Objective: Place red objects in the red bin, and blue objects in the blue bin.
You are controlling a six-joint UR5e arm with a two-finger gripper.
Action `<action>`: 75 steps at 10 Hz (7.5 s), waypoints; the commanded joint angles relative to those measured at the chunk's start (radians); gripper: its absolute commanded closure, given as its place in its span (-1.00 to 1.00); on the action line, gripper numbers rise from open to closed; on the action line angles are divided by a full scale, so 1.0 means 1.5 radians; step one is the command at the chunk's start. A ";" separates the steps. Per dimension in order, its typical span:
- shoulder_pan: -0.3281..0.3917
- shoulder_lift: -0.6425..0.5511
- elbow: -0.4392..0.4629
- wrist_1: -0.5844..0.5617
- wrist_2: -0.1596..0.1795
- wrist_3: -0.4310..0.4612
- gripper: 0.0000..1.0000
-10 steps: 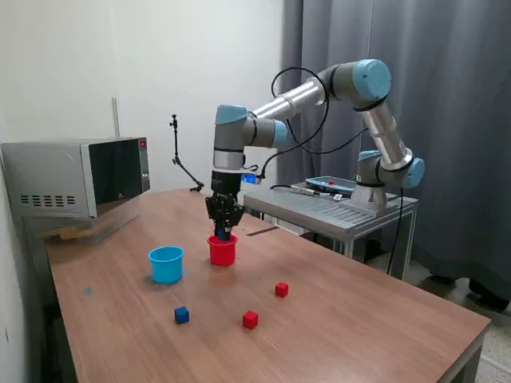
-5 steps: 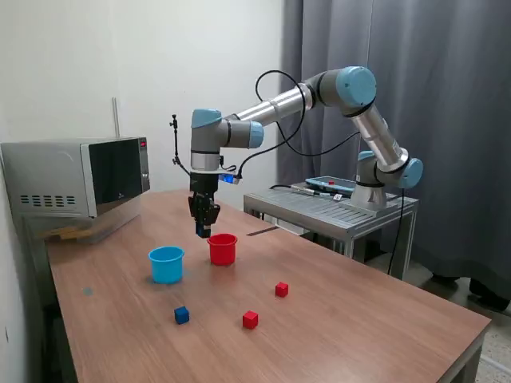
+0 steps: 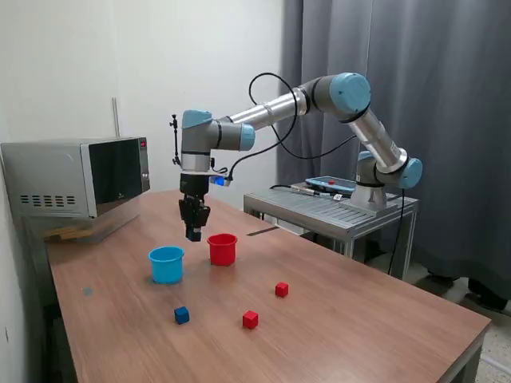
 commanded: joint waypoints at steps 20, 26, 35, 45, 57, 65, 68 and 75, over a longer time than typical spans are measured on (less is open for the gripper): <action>-0.046 0.092 -0.116 -0.003 0.003 -0.019 1.00; -0.045 0.090 -0.116 -0.004 0.003 -0.020 1.00; -0.043 0.090 -0.111 -0.004 0.011 -0.019 1.00; -0.037 0.091 -0.107 -0.005 0.011 -0.014 -1.00; 0.138 0.056 -0.082 -0.010 -0.005 0.169 -1.00; 0.140 0.161 -0.186 -0.023 -0.021 0.252 -1.00; 0.139 0.177 -0.201 -0.021 -0.019 0.209 -1.00; 0.126 0.214 -0.237 -0.008 -0.013 0.083 -1.00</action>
